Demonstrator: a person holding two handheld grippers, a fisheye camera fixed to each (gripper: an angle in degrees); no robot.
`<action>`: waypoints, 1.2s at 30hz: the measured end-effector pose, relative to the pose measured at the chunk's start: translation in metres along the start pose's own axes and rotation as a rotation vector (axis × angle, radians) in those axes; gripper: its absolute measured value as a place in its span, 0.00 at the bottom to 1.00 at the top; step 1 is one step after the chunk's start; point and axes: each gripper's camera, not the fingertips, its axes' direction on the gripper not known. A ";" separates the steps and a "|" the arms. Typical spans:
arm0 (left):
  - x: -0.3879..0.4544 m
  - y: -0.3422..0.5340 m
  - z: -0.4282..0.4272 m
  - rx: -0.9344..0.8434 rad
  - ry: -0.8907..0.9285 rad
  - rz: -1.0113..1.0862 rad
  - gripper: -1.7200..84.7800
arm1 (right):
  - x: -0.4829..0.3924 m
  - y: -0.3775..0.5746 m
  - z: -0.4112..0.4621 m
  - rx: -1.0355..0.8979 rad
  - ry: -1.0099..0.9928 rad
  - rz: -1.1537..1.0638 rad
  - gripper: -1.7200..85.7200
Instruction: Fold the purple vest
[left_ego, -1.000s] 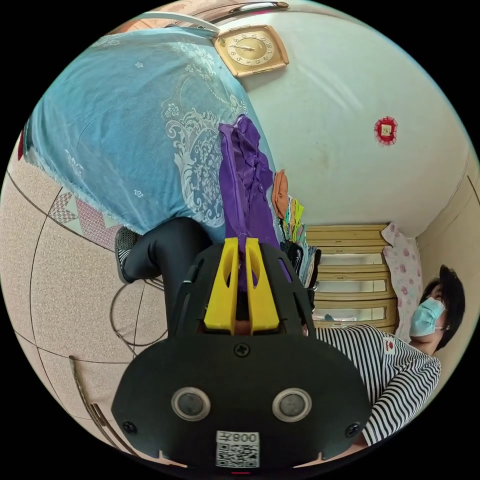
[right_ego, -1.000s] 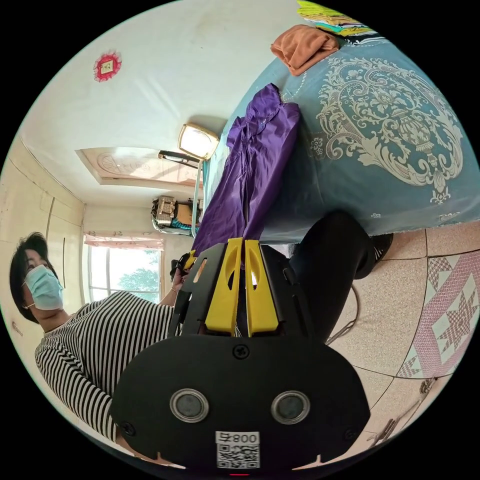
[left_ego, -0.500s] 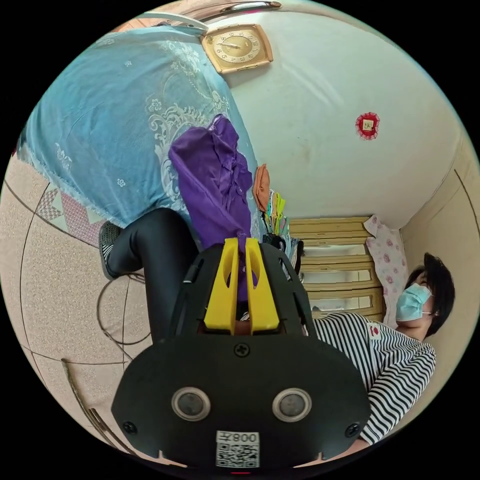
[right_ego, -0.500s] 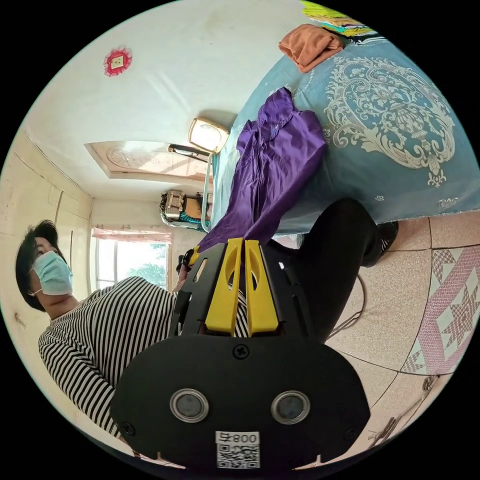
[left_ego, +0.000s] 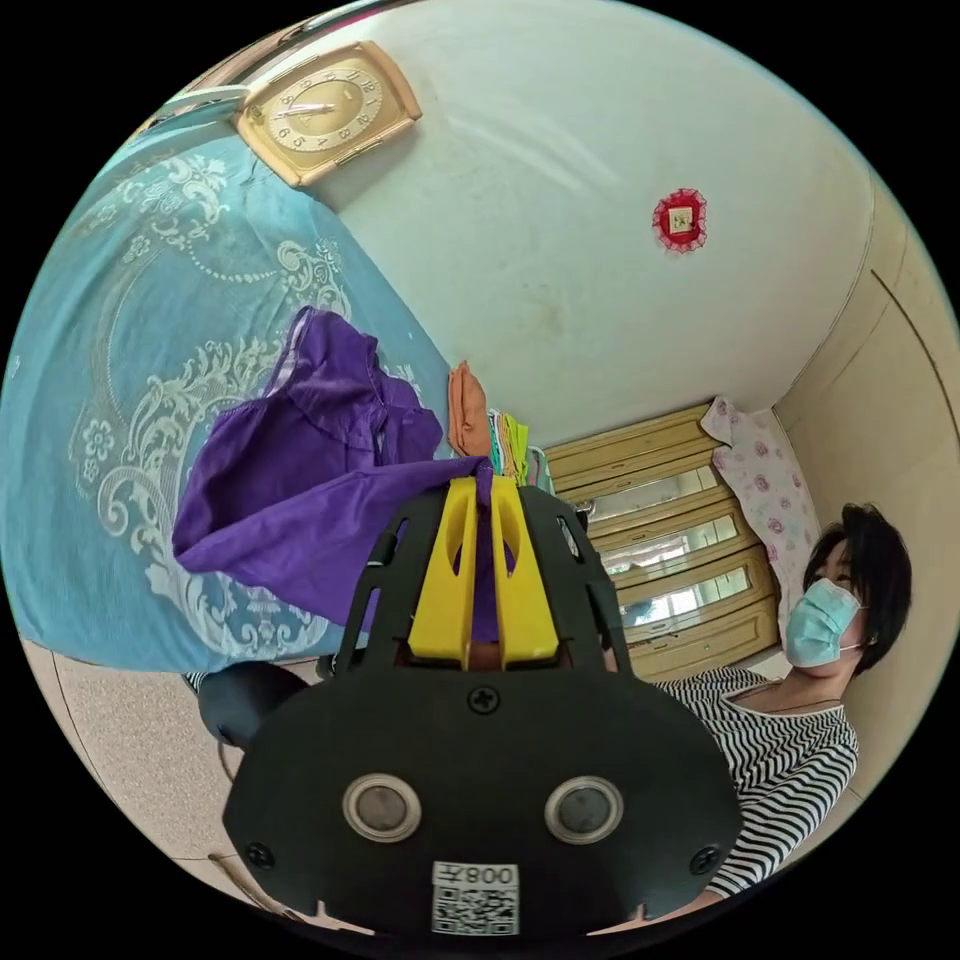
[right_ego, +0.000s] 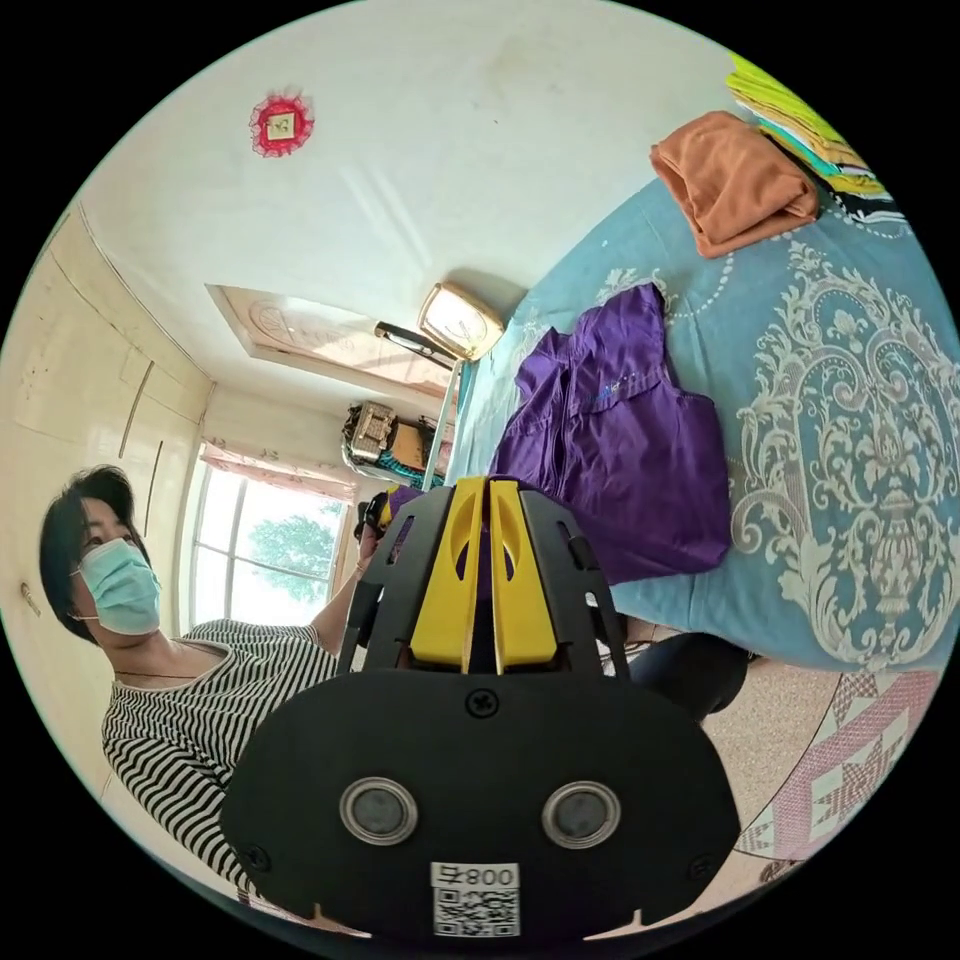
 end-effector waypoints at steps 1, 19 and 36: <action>-0.004 -0.023 0.012 0.008 -0.005 0.007 0.05 | 0.000 -0.025 0.004 0.012 -0.002 -0.010 0.02; -0.187 -0.289 0.214 0.069 -0.272 -0.200 0.08 | 0.136 -0.369 0.142 0.029 0.229 0.281 0.03; -0.173 -0.302 0.384 -0.154 -0.341 0.198 0.13 | 0.084 -0.409 0.217 0.185 0.498 0.109 0.08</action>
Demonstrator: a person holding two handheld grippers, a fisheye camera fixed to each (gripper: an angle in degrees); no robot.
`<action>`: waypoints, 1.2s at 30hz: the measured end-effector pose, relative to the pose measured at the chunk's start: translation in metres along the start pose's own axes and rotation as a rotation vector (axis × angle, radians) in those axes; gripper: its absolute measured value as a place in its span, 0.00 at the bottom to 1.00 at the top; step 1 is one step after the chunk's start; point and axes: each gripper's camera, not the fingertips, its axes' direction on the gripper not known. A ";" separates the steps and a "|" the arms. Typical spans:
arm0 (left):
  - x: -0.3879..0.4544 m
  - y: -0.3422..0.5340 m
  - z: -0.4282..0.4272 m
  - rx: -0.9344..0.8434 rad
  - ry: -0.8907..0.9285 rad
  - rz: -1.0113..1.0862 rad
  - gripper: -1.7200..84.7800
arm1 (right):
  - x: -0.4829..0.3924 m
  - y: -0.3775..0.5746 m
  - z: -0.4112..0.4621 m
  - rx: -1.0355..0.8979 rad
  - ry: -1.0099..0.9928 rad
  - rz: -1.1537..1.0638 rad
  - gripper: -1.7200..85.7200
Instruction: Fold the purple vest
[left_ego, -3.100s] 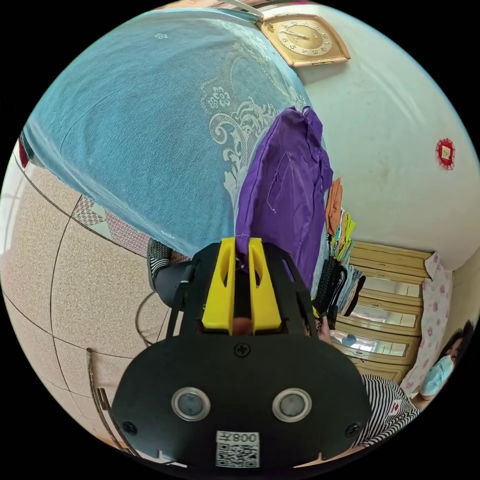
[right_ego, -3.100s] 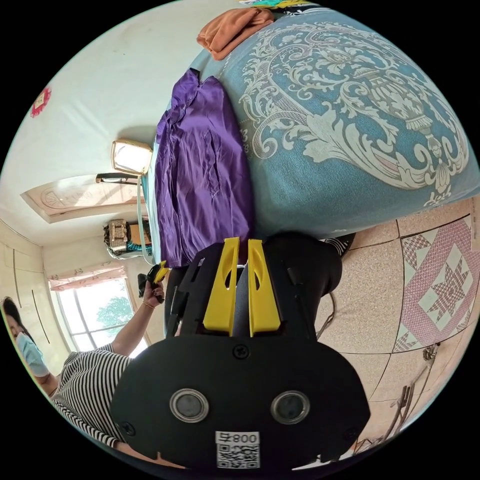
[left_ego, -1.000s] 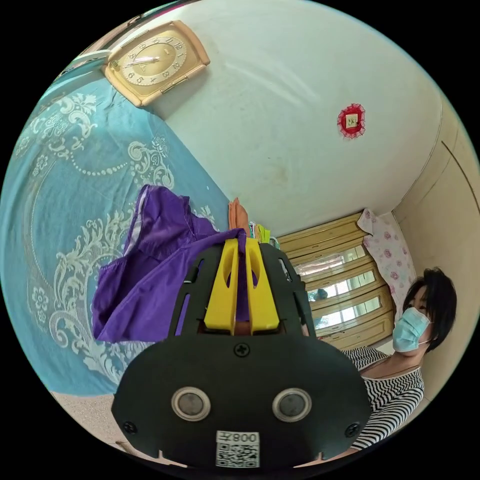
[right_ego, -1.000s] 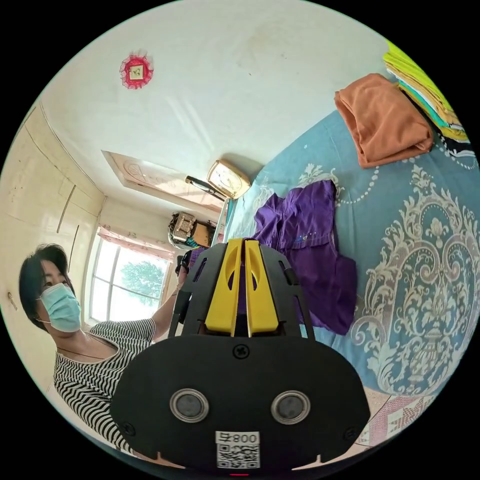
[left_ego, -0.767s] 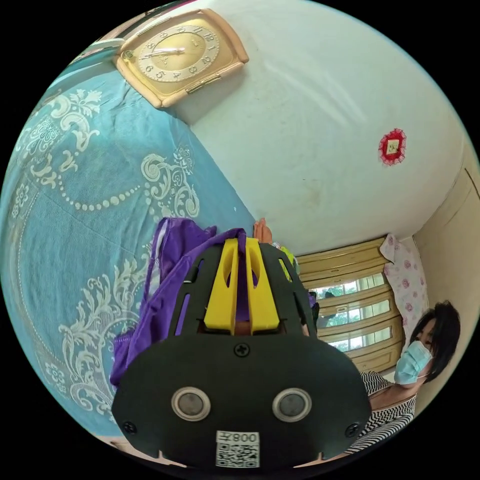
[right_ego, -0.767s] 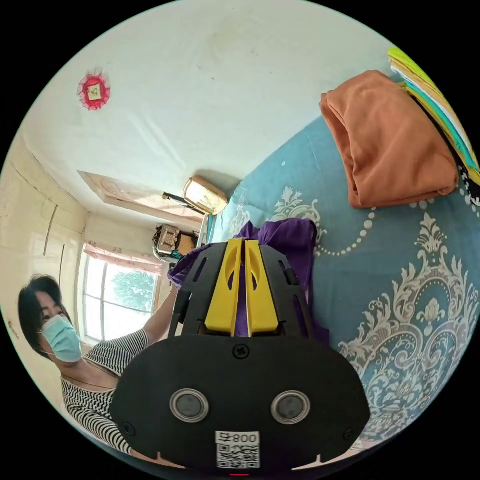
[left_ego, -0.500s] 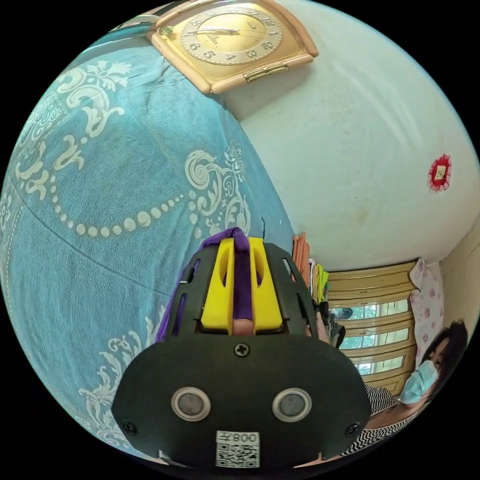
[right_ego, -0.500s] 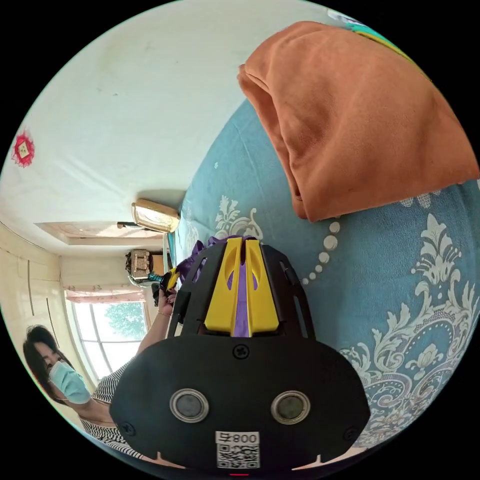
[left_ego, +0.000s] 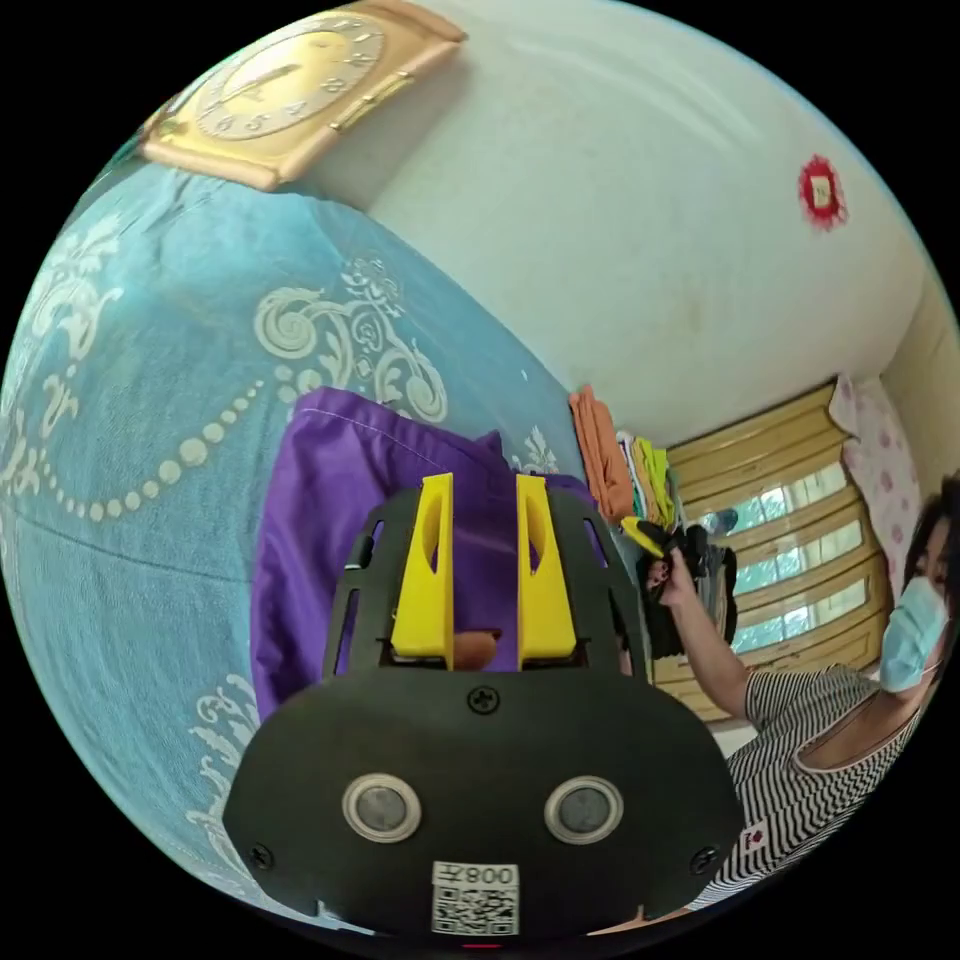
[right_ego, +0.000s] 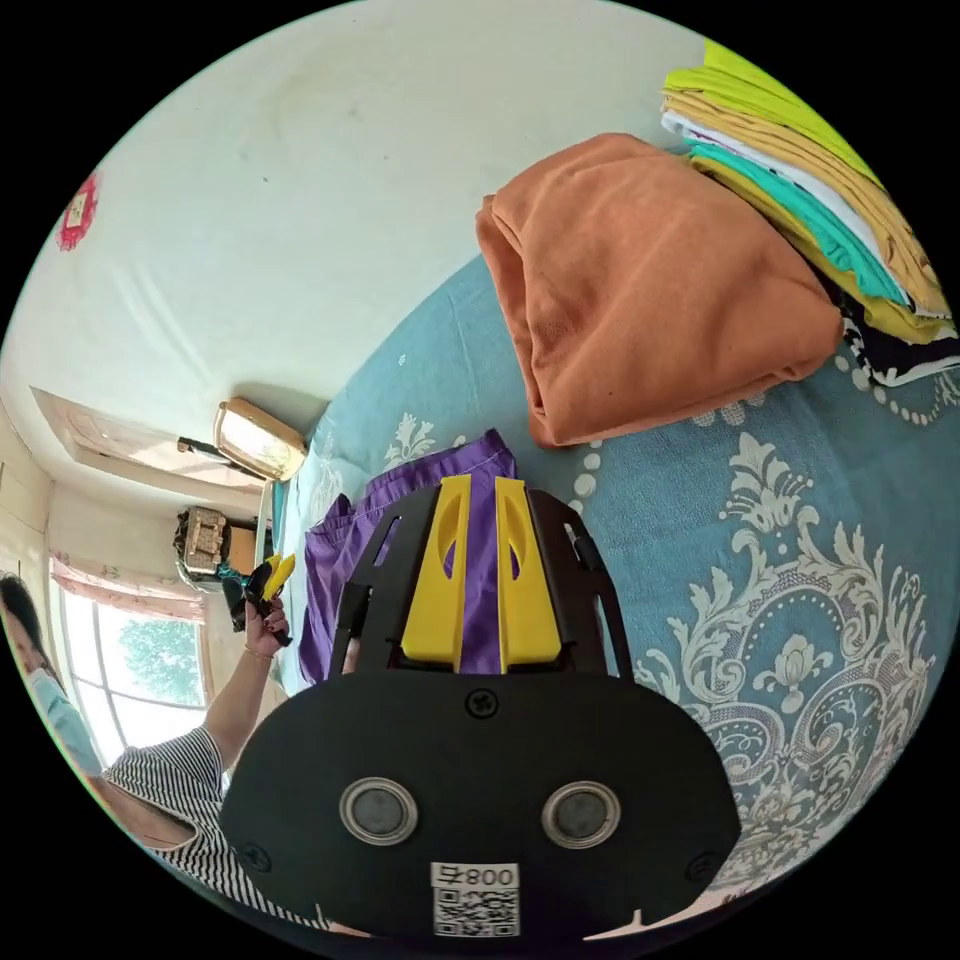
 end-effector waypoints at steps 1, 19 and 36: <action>0.017 -0.005 0.022 -0.055 -0.071 0.086 0.14 | -0.019 0.002 0.008 0.013 0.011 -0.063 0.08; 0.080 -0.015 0.186 -0.144 -0.614 0.395 0.03 | -0.167 0.040 0.197 -0.266 0.359 -0.609 0.03; 0.052 -0.011 0.236 -0.092 -0.578 0.300 0.07 | -0.166 0.047 0.236 -0.218 0.307 -0.520 0.02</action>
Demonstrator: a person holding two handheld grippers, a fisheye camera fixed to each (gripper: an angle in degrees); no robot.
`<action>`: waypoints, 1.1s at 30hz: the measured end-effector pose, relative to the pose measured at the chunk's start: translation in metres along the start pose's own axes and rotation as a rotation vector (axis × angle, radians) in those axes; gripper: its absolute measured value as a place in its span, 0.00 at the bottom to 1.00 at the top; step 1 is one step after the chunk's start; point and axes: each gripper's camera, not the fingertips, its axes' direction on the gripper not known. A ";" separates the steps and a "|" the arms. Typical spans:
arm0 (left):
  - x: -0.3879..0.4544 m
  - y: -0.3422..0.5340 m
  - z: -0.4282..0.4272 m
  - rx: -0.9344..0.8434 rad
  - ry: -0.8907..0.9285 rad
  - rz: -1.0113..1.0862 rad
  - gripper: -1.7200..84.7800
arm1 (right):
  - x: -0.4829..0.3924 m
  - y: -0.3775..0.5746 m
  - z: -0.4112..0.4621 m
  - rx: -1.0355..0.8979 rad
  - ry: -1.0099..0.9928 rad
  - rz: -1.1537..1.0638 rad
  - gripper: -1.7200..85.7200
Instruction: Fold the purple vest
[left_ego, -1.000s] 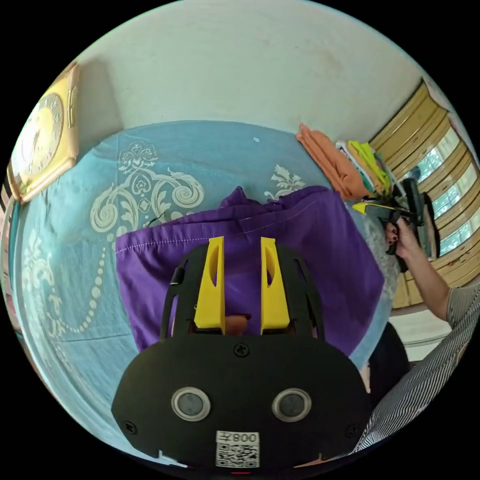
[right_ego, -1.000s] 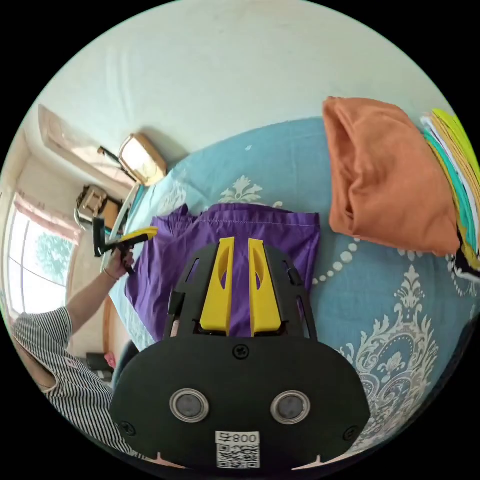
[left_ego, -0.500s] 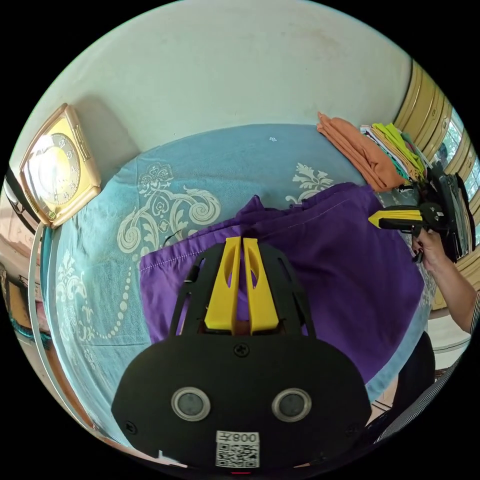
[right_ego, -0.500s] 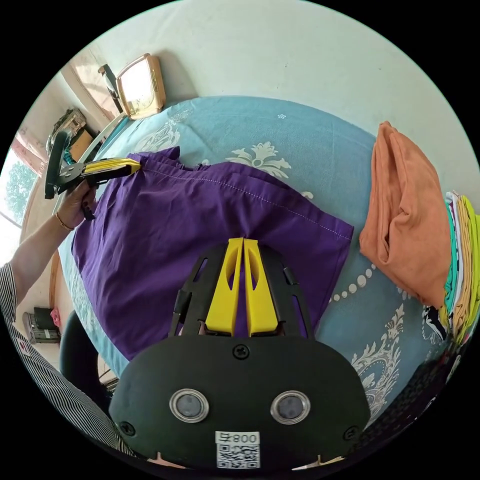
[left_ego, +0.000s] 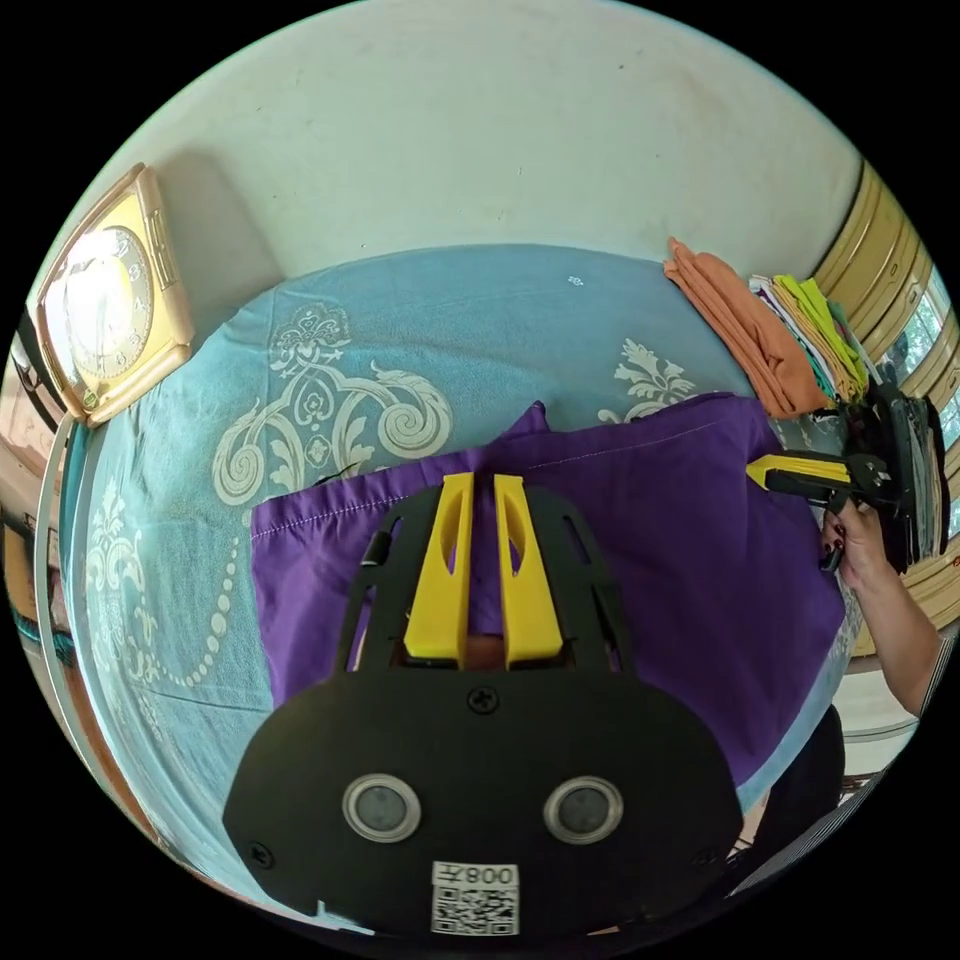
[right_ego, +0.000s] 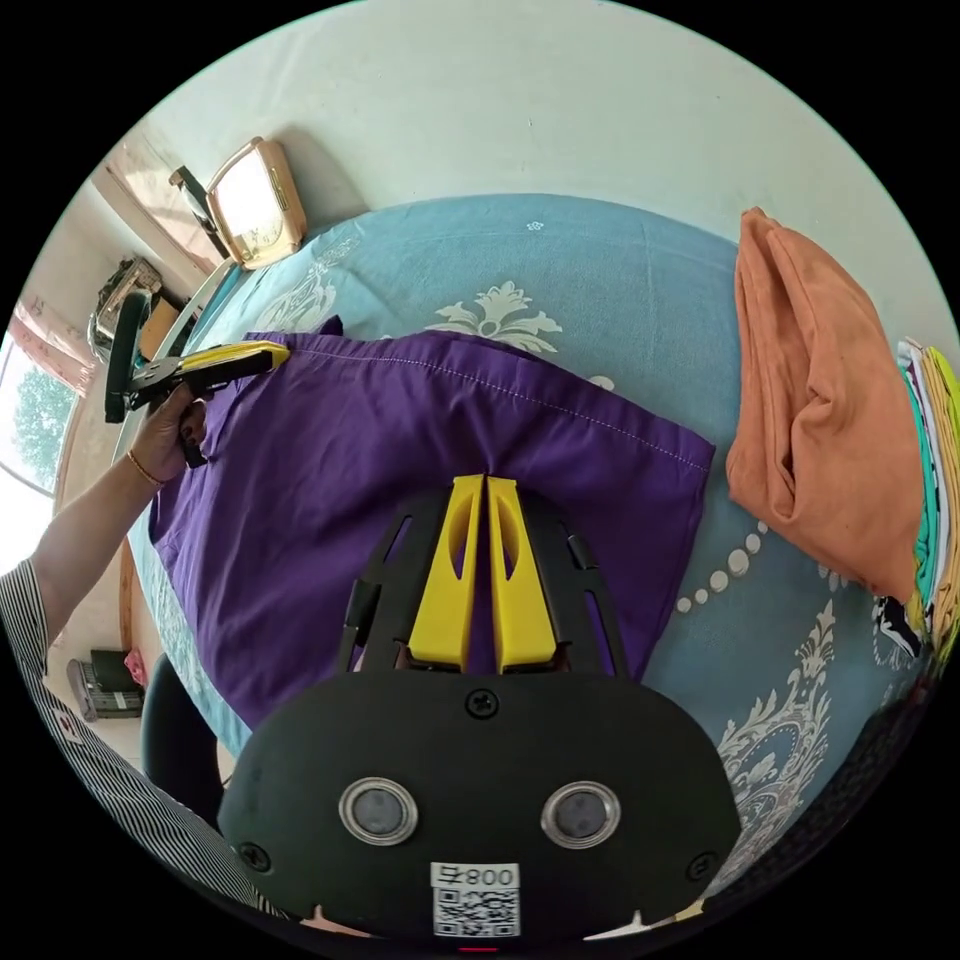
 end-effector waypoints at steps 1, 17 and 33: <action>0.001 0.005 -0.006 0.035 0.008 0.000 0.08 | -0.001 0.004 -0.005 0.023 0.004 0.007 0.02; 0.022 0.075 -0.014 0.066 0.202 -0.004 0.04 | -0.019 0.028 -0.010 0.049 -0.086 -0.051 0.02; 0.108 0.198 -0.001 -0.148 0.019 0.062 0.02 | -0.112 0.152 0.003 -0.175 0.055 -0.303 0.02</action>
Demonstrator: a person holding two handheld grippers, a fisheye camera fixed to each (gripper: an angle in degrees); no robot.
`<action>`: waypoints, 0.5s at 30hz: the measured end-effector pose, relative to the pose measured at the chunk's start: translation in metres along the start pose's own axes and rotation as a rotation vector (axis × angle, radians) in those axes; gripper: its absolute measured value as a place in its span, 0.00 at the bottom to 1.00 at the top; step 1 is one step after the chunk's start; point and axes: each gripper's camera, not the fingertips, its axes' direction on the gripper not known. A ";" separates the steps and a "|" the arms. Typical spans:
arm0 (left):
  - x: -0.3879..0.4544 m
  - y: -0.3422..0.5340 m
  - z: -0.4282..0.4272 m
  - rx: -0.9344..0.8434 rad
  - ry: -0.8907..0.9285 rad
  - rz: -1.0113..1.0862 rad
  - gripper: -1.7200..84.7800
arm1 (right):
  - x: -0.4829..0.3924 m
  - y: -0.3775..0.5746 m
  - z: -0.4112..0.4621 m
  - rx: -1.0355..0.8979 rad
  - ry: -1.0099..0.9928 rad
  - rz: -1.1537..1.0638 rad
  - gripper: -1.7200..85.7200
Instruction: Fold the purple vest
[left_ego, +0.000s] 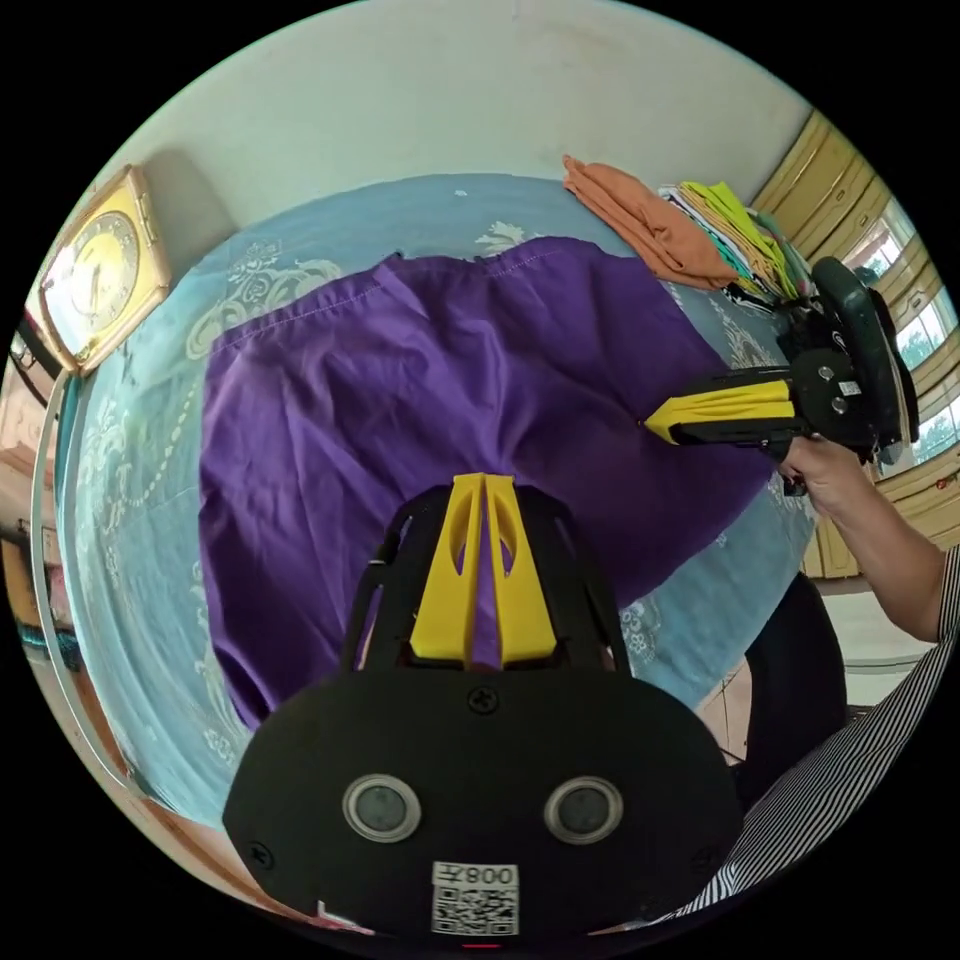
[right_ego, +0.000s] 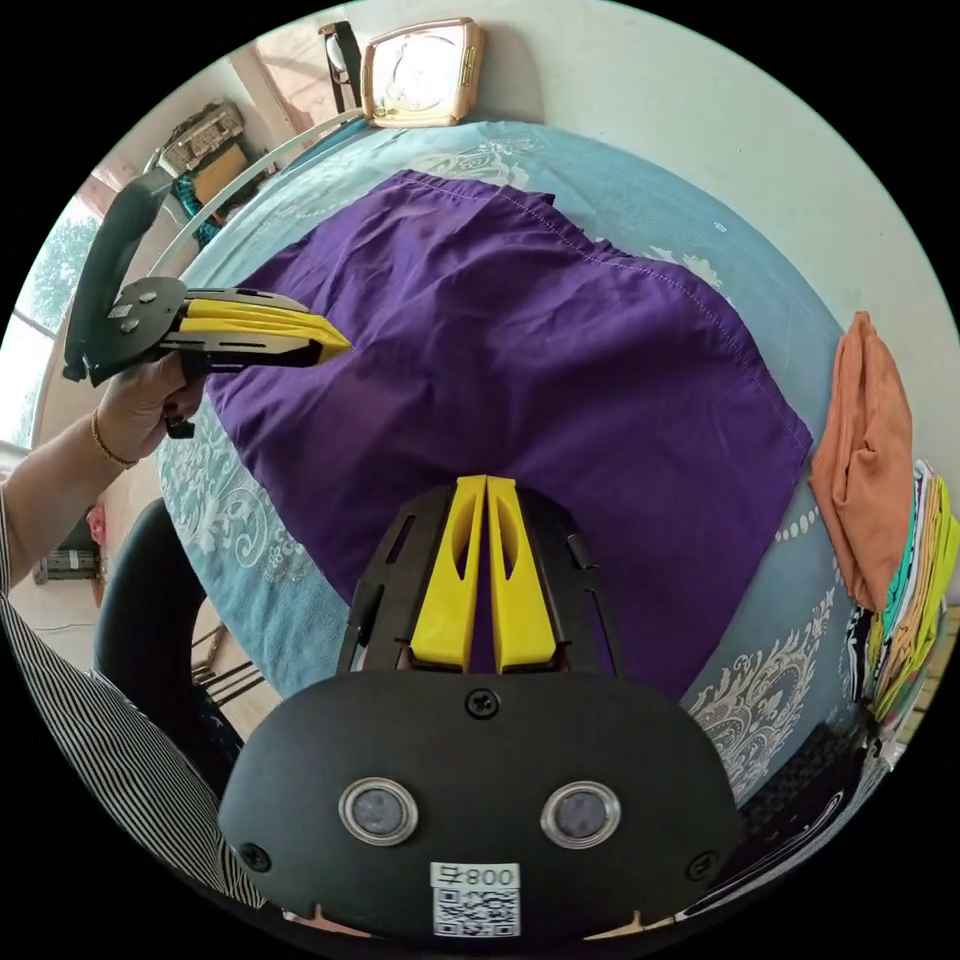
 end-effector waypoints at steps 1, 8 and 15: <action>-0.005 0.015 -0.008 0.015 -0.052 -0.039 0.02 | -0.001 0.011 -0.010 0.034 0.009 0.010 0.02; -0.035 0.089 0.020 -0.087 -0.164 -0.223 0.03 | 0.015 0.066 0.012 -0.038 -0.008 0.089 0.02; 0.002 0.103 0.005 0.008 -0.070 -0.220 0.03 | 0.070 0.144 -0.045 0.095 -0.115 0.275 0.03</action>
